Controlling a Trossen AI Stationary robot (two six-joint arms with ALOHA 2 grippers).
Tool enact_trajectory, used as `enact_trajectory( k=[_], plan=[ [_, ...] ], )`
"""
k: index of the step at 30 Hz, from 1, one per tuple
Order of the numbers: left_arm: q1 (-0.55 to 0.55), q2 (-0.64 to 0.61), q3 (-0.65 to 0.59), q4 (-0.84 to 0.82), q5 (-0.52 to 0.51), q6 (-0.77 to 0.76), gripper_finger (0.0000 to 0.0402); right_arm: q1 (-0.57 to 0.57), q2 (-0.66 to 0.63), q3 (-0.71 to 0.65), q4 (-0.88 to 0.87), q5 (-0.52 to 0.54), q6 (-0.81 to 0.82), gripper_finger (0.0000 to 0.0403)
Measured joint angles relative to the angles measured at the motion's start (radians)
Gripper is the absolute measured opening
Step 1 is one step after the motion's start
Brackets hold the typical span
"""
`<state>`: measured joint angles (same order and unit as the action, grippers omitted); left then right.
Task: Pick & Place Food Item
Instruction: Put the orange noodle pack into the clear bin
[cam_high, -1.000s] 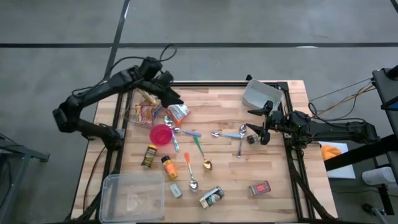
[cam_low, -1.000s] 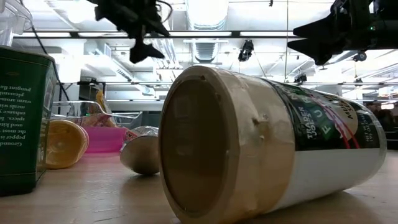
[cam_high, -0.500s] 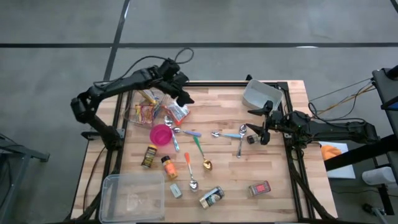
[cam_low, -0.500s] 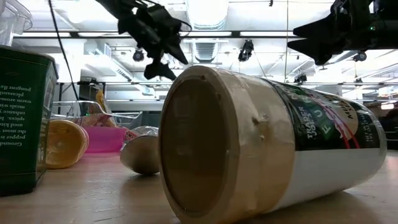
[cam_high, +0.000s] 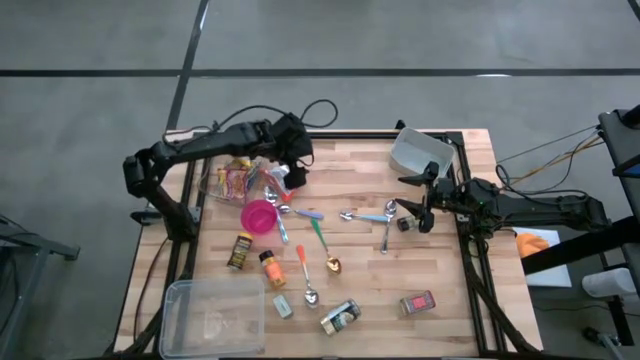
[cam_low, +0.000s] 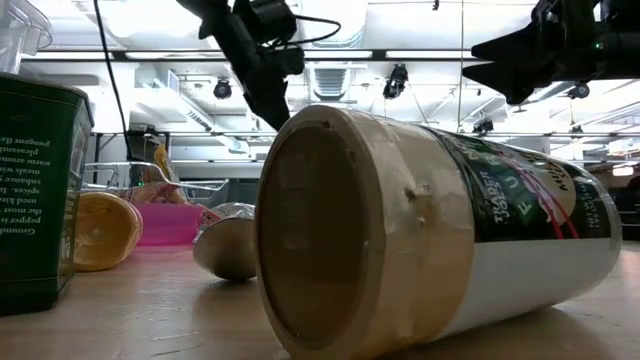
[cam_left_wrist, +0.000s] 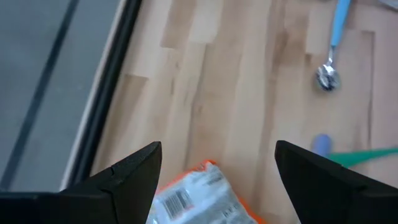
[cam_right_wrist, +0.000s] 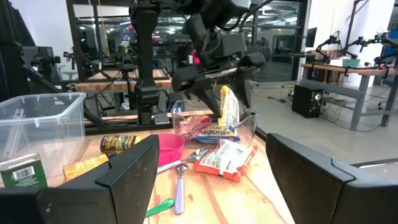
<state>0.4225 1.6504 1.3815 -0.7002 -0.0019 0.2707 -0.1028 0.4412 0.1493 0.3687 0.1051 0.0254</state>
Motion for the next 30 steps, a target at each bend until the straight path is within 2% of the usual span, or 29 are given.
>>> enact_trajectory(
  k=[7,14,22,30],
  plan=[
    [0.006,0.059,0.0,0.024,-0.006,-0.107,0.0312,0.0,0.0,0.0,-0.001,0.0,0.0,0.029],
    [0.006,0.171,-0.002,-0.016,-0.014,-0.085,0.0312,0.0,0.0,0.0,0.0,0.0,0.0,0.029],
    [0.011,0.252,-0.002,-0.018,-0.126,-0.088,0.0312,0.0,0.0,0.0,0.001,0.0,0.0,0.029],
    [0.019,0.321,-0.02,-0.011,-0.13,-0.077,0.0312,0.0,0.0,0.0,0.001,0.0,0.0,0.029]
  ],
)
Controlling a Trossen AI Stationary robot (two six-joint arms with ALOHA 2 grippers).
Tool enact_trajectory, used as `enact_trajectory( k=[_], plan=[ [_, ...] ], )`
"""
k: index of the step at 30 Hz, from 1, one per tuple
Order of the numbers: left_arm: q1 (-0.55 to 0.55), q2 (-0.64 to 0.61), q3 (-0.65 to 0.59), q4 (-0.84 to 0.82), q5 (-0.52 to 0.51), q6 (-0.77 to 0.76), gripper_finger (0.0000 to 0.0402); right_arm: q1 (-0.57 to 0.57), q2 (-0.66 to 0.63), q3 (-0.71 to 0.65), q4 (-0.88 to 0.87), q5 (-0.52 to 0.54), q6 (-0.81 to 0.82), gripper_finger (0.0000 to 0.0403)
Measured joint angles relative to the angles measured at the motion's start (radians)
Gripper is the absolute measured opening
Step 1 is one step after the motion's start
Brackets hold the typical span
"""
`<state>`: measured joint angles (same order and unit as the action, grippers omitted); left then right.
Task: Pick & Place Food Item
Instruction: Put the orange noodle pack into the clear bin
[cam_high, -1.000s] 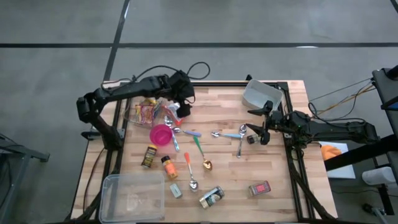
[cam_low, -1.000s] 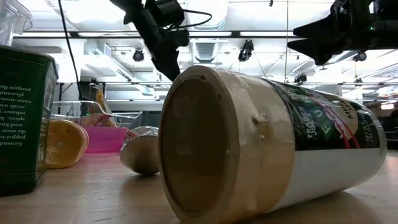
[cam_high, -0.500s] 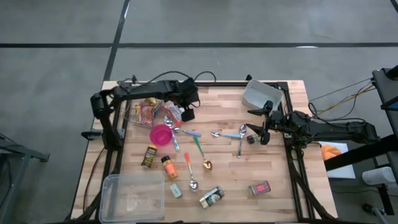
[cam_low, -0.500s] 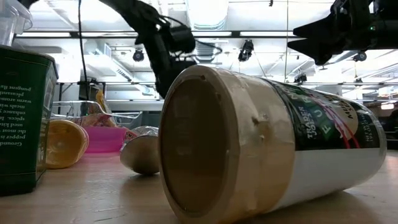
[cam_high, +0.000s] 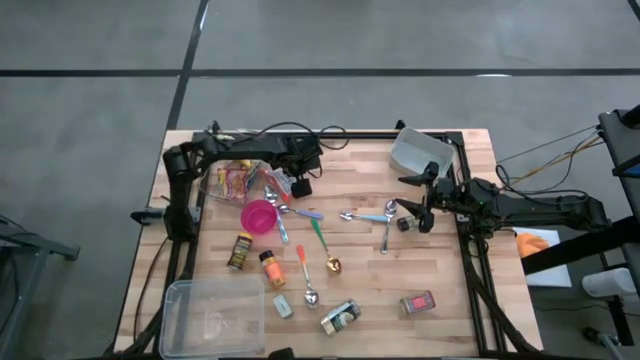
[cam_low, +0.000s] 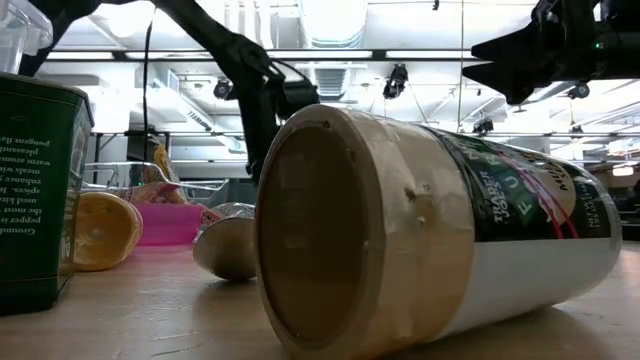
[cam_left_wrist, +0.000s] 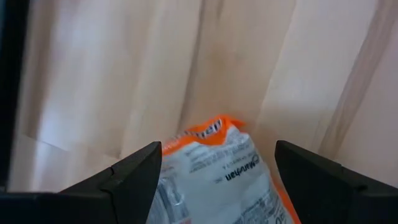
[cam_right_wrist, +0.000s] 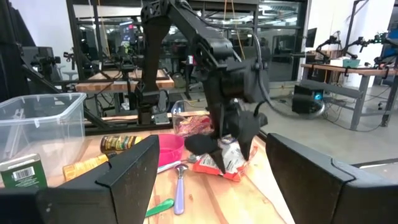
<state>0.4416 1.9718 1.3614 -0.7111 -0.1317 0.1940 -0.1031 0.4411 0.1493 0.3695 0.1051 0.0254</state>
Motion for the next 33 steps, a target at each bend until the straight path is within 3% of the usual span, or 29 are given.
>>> enact_trajectory(
  k=[11,23,33],
  plan=[
    [0.019,0.006,-0.045,0.007,0.0,-0.008,0.0298,0.0,0.001,0.0,-0.007,0.0,0.0,0.029],
    [0.024,0.006,-0.045,0.007,-0.019,-0.008,0.0117,0.0,0.001,0.0,-0.017,0.0,0.0,0.029],
    [0.024,-0.044,-0.045,0.01,-0.018,-0.008,0.0024,0.0,0.001,0.0,-0.023,0.0,0.0,0.029]
  ],
)
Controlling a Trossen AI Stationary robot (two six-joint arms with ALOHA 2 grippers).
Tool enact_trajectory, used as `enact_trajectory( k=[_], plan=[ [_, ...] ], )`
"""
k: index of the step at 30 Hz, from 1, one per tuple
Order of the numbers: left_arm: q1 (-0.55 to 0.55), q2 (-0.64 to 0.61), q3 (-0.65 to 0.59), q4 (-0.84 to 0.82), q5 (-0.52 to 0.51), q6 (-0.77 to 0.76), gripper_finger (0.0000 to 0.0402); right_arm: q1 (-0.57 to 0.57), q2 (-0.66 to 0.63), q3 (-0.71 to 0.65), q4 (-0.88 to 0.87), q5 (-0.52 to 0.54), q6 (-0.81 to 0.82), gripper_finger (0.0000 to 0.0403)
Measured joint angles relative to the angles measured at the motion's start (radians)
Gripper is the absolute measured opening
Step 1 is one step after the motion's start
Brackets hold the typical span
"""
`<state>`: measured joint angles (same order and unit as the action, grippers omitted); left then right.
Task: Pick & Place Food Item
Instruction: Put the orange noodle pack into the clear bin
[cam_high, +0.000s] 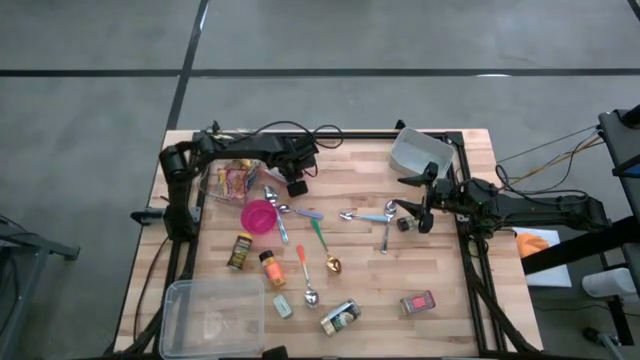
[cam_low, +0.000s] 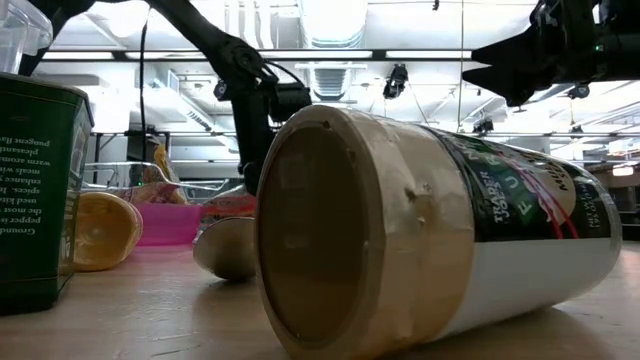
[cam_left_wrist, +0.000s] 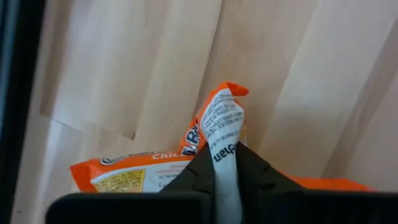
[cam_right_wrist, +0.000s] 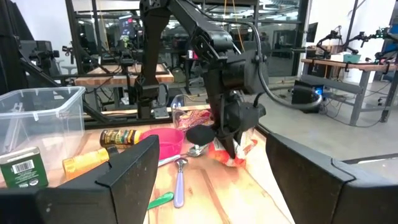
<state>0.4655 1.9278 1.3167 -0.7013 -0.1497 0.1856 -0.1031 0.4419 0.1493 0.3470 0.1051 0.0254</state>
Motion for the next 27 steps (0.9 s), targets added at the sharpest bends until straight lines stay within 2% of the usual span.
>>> enact_trajectory(
  k=[4,14,21,27],
  plan=[
    [0.0,-0.042,0.0,0.001,0.0,-0.003,0.0008,0.0,0.0,0.0,0.0,0.0,0.0,0.029],
    [0.0,-0.223,0.006,0.003,-0.008,-0.024,0.0004,0.0,0.0,0.0,0.0,0.0,0.0,0.029],
    [0.009,-0.395,0.005,-0.051,-0.131,-0.135,0.0006,0.0,0.0,0.0,0.0,0.0,0.0,0.029],
    [0.034,-0.512,0.004,-0.221,-0.202,-0.262,0.0031,0.0,-0.001,0.0,0.0,0.0,0.0,0.029]
  ],
)
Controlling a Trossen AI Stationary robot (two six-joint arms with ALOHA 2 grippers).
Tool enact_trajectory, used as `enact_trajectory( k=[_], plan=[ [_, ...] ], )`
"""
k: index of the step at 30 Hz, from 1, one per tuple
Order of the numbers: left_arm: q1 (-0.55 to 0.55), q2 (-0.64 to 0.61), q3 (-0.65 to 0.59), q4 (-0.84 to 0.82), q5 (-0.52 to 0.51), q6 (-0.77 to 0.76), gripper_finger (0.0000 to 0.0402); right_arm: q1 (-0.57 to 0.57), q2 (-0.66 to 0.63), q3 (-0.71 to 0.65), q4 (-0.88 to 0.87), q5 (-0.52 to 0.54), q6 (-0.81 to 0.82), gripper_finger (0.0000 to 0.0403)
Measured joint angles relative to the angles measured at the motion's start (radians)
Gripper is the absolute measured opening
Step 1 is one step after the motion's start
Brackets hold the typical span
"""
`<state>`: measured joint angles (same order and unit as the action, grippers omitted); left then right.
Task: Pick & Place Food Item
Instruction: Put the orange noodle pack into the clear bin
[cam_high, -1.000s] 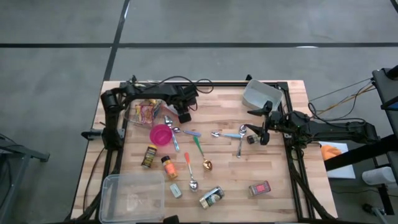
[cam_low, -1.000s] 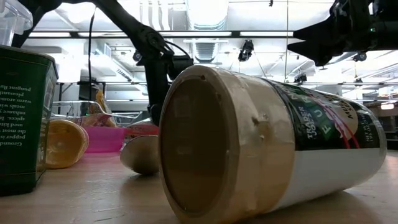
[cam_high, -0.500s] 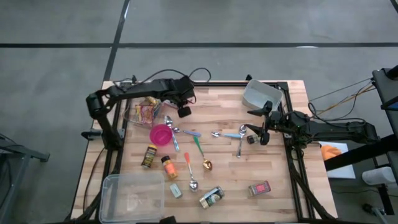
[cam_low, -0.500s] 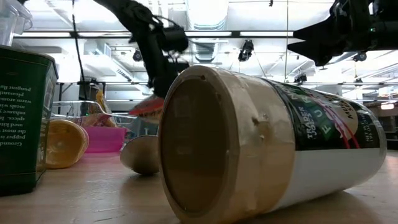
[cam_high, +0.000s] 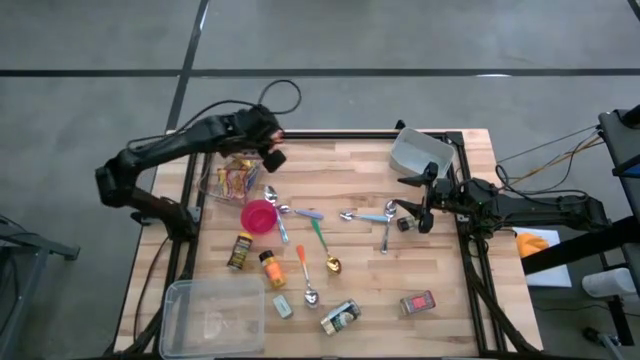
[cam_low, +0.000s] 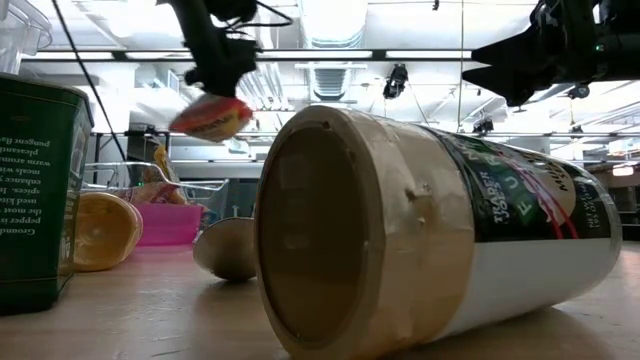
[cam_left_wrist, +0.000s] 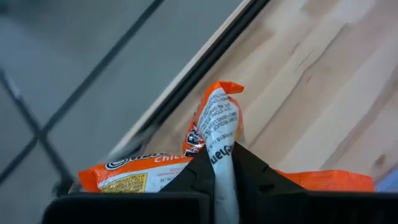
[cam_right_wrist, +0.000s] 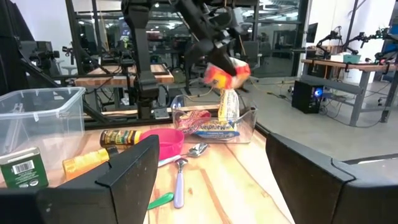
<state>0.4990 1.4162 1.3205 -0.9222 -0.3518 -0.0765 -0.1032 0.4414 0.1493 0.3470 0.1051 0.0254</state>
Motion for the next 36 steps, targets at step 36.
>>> enact_trajectory(
  k=[36],
  plan=[
    [0.048,-0.146,-0.44,0.037,-0.023,-0.14,0.0038,0.0,-0.001,0.0,0.0,0.0,0.0,0.029]
  ],
)
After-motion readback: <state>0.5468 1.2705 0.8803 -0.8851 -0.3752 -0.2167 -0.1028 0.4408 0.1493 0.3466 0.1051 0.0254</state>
